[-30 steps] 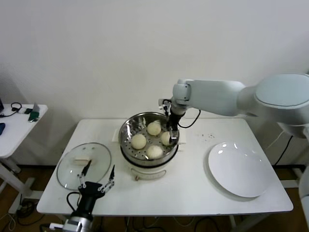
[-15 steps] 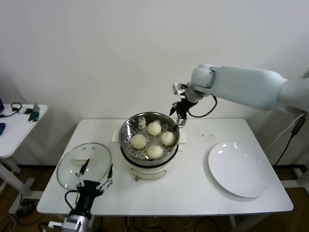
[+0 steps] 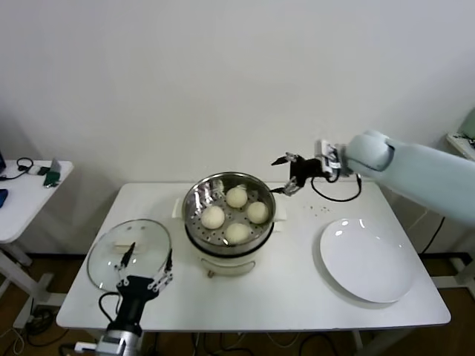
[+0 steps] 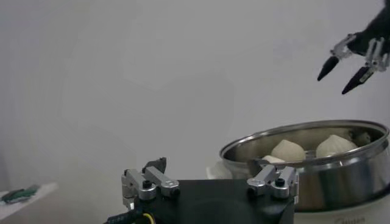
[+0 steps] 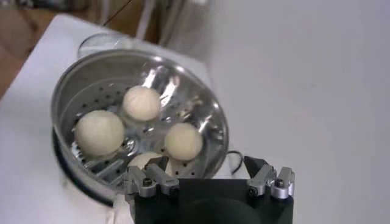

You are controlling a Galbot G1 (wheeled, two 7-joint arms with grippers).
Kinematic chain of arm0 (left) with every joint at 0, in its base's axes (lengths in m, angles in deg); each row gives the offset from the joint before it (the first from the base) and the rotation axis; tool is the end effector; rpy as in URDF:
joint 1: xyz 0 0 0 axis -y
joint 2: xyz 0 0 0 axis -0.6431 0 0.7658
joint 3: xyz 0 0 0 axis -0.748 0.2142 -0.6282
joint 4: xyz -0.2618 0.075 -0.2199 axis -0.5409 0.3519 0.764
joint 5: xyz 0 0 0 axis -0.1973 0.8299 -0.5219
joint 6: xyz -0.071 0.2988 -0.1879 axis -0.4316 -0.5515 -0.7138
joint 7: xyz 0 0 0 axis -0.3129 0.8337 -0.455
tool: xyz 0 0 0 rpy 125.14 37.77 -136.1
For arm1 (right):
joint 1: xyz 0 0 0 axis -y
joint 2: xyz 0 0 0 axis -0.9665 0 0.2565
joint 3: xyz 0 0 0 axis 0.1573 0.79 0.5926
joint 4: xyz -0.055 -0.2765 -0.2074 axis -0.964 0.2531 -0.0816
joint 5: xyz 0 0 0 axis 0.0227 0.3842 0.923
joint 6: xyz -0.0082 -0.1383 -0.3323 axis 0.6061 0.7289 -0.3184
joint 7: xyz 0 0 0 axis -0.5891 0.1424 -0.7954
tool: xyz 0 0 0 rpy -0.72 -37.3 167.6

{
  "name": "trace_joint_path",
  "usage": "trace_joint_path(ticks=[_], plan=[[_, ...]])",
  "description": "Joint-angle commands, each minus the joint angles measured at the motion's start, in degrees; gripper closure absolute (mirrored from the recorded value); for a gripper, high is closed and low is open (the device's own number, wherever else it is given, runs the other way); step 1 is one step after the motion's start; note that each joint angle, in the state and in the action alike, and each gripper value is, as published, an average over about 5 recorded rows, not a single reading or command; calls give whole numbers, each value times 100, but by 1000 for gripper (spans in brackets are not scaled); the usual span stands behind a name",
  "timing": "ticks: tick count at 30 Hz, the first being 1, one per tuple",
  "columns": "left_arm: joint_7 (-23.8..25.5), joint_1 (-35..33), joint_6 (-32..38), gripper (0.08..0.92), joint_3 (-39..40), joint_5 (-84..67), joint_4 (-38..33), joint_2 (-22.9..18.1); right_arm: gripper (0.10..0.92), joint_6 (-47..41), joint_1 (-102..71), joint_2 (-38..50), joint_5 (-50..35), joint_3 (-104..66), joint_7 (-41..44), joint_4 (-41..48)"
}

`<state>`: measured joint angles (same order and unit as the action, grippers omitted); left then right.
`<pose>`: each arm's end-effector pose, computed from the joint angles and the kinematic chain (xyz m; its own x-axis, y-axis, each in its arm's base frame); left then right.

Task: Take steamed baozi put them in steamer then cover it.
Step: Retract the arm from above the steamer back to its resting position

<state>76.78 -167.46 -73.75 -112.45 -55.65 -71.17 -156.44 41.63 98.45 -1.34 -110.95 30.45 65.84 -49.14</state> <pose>0.1473 0.0397 -0.3184 -0.9979 0.0568 -0.0320 0.0478 0.9711 0.2338 0.5248 -0.0946 -0.0967 -0.4549 -0.6855 0.5685 -0.8683 0.1995 -0.4542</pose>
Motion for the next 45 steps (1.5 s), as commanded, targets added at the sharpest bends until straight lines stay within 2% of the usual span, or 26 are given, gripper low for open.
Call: trace_joint_path(ticks=[1, 8, 14, 22, 27, 30, 35, 45], plan=[[-69, -45, 20, 177, -12, 145, -58, -41, 203, 795, -3190, 1293, 490, -3396, -1189, -750], [-57, -118, 3, 177, -18, 461, -162, -84, 203, 967, -5580, 1218, 771, -5721, -1528, -1053], [-53, -136, -229, 177, -120, 1166, -249, -106, 203, 970, -7462, 542, 1178, -7649, -1699, -1304], [17, -34, -702, 177, -473, 3890, -317, 49, 203, 917, -9371, -776, 1821, -9675, -1743, -1630], [57, 235, -1150, 177, -478, 5825, -217, 252, 203, 865, -9982, -1447, 1839, -10264, -1845, -1805], [249, 373, -1473, 177, -434, 6880, -88, 430, 203, 819, -10217, -1758, 1834, -10458, -1942, -1920], [546, 683, -1778, 177, -310, 8140, 448, 769, 203, 683, -10435, -2119, 1830, -10684, -2204, -2120], [316, 1673, -1451, 177, -350, 8921, 2226, 907, 203, 717, -10755, -2451, 1930, -10929, -2162, -2245]])
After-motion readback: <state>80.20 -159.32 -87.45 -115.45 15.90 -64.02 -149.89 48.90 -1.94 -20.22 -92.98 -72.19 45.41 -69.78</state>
